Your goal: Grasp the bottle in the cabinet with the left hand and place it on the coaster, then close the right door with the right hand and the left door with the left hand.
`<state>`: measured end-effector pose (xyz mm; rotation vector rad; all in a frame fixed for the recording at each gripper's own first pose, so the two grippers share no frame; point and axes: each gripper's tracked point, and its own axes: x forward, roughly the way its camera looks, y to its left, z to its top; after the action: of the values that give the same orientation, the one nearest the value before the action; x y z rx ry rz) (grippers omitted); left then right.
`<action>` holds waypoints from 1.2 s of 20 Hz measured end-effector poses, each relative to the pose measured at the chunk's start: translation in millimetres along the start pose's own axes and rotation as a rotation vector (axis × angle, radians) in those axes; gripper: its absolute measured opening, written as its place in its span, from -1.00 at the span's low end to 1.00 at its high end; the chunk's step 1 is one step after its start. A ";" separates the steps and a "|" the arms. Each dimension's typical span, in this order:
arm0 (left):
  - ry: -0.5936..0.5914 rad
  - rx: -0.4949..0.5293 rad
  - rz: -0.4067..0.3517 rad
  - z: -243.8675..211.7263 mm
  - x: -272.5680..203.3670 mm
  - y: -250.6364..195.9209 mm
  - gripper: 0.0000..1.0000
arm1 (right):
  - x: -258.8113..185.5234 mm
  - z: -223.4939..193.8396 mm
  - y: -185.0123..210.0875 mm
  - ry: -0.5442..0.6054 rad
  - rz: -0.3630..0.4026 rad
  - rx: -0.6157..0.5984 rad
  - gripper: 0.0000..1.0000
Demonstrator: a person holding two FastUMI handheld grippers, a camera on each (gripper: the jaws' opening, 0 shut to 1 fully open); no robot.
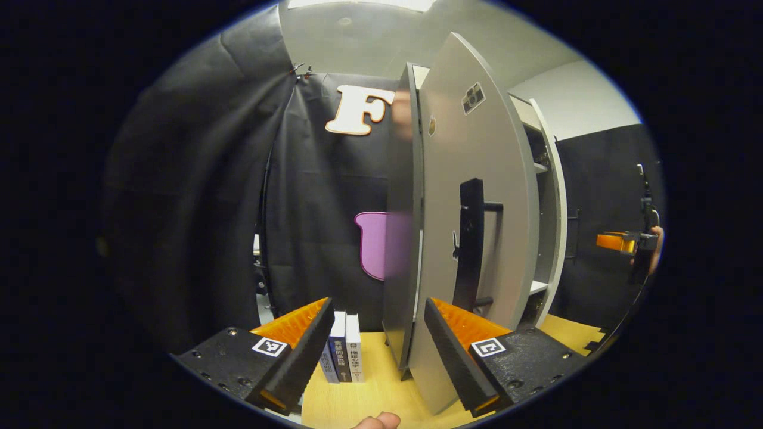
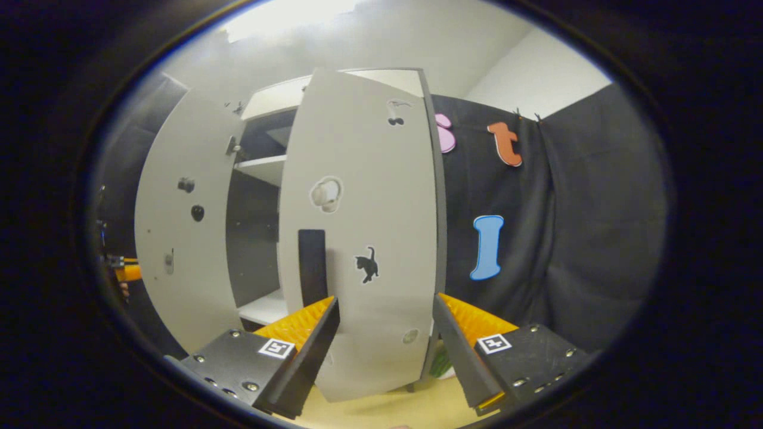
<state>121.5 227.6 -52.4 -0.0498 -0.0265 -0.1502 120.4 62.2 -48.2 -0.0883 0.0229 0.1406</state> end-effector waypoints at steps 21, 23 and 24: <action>0.043 0.035 0.097 -1.9 9.2 -71.5 0.89 | -151.5 8.0 -48.9 -0.044 -0.077 0.163 0.89; 0.048 0.029 0.094 -2.2 9.5 -76.5 0.89 | -160.5 4.4 -56.4 -0.022 -0.095 0.152 0.89; 0.047 0.031 0.097 -0.5 10.6 -77.6 0.89 | -164.5 2.3 -58.7 -0.012 -0.099 0.139 0.89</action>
<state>120.3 149.3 -48.9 -0.0163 0.0207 -0.0544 -34.1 -18.3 -36.1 0.0503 0.0158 0.0405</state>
